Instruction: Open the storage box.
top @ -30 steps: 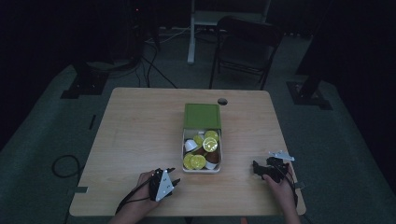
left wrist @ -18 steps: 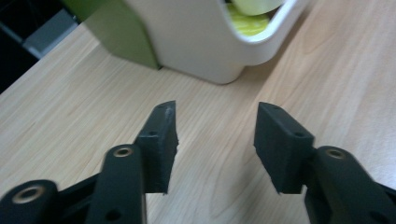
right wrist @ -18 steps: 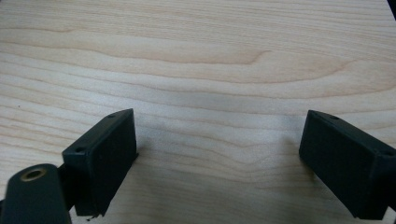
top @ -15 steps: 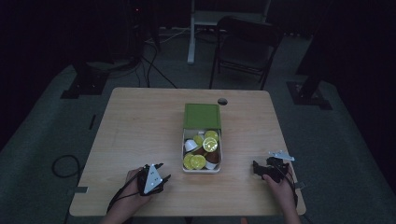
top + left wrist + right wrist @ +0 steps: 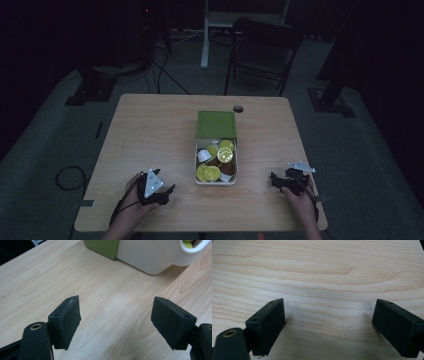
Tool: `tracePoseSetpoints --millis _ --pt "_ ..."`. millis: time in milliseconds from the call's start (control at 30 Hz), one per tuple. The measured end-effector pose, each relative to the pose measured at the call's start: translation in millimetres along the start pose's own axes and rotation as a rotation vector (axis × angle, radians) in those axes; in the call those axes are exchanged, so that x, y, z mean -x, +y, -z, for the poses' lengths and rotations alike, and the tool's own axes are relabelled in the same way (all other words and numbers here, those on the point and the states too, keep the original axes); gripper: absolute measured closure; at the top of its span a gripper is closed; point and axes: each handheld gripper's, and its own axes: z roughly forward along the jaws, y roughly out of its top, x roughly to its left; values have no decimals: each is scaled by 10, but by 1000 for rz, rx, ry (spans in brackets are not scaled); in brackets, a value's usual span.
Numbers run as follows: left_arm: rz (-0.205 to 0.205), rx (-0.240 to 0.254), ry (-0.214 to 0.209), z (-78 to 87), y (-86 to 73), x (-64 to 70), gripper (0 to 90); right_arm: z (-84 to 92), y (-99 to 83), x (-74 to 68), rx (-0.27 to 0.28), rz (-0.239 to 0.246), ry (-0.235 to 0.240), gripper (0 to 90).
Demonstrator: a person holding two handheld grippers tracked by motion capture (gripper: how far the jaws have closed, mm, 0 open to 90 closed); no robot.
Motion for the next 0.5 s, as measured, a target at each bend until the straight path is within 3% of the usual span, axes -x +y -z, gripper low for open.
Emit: tracePoseSetpoints --millis 133,300,500 --pt "11 -16 10 20 -22 -48 212 0 0 0 0 0 0 107" --pt "82 -9 54 68 -71 -176 176 0 0 0 0 0 0 107" --pt "108 -29 76 103 -128 -264 155 0 0 0 0 0 0 107"
